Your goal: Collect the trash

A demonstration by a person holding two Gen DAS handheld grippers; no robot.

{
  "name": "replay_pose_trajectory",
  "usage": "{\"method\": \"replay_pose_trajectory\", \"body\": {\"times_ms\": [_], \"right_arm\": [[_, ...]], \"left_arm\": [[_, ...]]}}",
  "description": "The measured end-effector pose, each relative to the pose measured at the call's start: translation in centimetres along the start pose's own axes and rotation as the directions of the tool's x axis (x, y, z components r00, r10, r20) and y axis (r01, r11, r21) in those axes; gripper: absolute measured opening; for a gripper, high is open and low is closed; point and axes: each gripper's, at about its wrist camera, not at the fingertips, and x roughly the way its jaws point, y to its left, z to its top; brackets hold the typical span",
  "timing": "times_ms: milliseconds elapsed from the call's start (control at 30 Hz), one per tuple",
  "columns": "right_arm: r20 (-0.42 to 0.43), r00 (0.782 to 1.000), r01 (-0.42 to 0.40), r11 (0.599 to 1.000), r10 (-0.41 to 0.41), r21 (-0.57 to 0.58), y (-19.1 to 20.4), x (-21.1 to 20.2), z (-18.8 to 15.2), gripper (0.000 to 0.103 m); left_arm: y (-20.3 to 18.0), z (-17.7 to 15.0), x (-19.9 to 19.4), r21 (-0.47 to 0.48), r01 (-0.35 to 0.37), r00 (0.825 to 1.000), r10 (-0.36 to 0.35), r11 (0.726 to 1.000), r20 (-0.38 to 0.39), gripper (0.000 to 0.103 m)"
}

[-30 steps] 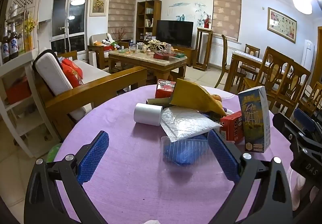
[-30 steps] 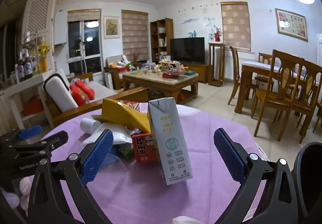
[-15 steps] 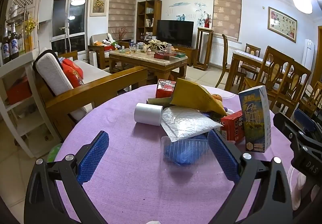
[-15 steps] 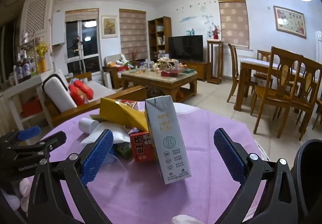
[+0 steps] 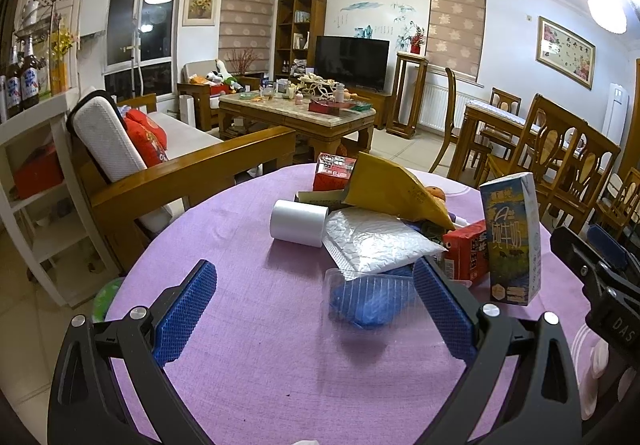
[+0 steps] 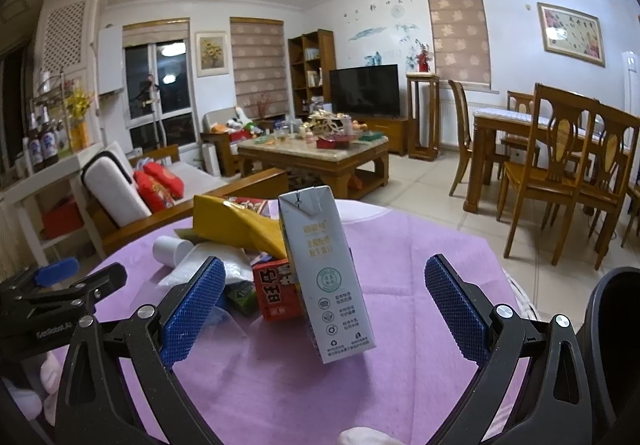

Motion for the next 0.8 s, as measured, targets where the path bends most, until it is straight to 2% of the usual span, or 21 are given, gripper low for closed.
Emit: {"method": "replay_pose_trajectory", "body": {"times_ms": [800], "right_arm": [[-0.006, 1.0, 0.001, 1.0, -0.001, 0.023, -0.56, 0.11, -0.22, 0.099]], "left_arm": [[-0.01, 0.0, -0.03, 0.003, -0.001, 1.0, 0.001, 1.0, -0.001, 0.098]]}}
